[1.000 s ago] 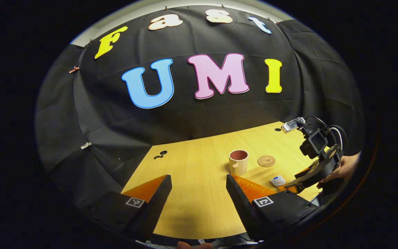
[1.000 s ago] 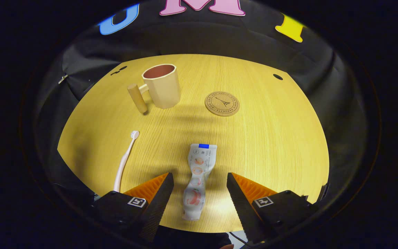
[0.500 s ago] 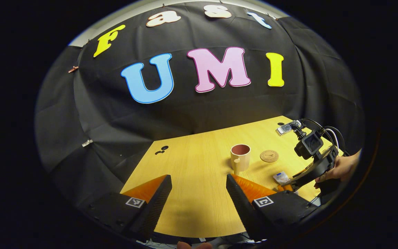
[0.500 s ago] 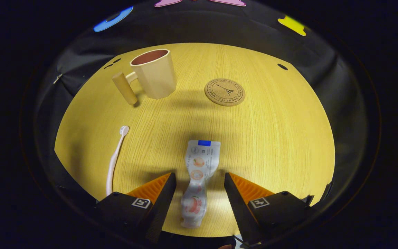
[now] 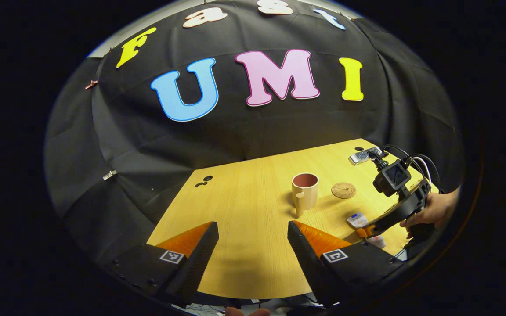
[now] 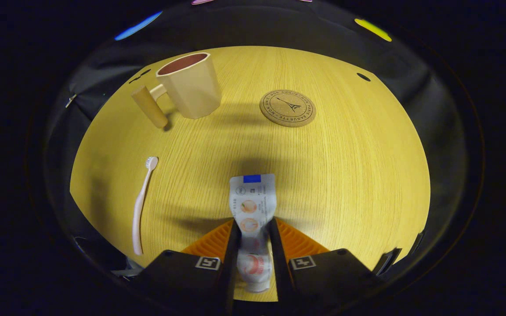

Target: Put the toothbrush and toothpaste on the desktop into the cup, then pick up the cup and place it on the coaster on the desktop.

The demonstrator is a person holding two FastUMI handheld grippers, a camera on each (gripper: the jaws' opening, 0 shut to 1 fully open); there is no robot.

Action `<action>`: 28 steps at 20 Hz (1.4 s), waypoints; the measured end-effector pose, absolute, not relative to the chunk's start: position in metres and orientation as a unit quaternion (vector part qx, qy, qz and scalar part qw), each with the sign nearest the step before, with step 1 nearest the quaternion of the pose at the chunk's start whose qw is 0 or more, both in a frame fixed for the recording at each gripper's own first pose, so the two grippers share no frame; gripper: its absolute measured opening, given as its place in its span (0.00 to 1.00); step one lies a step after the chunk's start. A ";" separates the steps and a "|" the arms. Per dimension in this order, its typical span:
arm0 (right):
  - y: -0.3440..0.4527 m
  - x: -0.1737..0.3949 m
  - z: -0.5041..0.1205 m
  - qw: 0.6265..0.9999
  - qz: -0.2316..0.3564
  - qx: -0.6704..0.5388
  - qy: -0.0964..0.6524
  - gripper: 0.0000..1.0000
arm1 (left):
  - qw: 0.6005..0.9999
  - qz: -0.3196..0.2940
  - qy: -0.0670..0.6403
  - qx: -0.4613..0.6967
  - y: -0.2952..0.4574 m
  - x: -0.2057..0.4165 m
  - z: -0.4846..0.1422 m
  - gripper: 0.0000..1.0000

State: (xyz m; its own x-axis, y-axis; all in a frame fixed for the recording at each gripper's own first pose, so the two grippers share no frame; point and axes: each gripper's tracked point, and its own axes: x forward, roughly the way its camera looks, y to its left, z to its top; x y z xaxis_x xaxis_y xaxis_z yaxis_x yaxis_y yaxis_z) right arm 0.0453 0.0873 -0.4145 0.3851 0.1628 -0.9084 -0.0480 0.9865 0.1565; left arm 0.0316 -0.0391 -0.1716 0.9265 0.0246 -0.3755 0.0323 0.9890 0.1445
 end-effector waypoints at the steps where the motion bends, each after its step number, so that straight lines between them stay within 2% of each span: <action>1: 0.087 0.046 -0.414 0.830 0.065 0.058 0.550 0.36 | 0.978 -0.006 0.198 0.071 -0.043 0.032 -0.177 0.98; 6: 0.086 0.041 -0.409 0.830 0.101 0.104 0.539 0.24 | 0.969 -0.025 0.233 0.074 -0.070 0.043 -0.208 0.97; 9: 0.082 0.041 -0.396 0.840 0.125 0.142 0.508 0.24 | 0.962 -0.042 0.256 0.083 -0.088 0.049 -0.229 0.87; 16: 0.048 0.052 -0.338 0.878 0.161 0.164 0.420 0.24 | 0.938 -0.065 0.333 0.078 -0.118 0.068 -0.283 0.75; 17: 0.043 0.054 -0.331 0.879 0.162 0.170 0.414 0.19 | 0.935 -0.067 0.341 0.077 -0.120 0.069 -0.291 0.73; 18: 0.039 0.056 -0.325 0.881 0.162 0.175 0.408 0.24 | 0.931 -0.069 0.349 0.077 -0.124 0.071 -0.298 0.72; 28: 0.013 0.075 -0.284 0.896 0.168 0.185 0.367 0.24 | 0.895 -0.062 0.440 0.037 -0.133 0.082 -0.366 0.66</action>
State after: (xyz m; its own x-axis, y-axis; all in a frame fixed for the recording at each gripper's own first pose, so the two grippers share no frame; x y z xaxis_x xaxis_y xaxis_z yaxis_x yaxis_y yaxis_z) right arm 0.0753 0.0132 -0.2839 0.6741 0.4363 -0.5960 -0.1650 0.8754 0.4543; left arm 0.0822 -0.1334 -0.3664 0.6055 -0.0777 -0.7920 0.1432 0.9896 0.0123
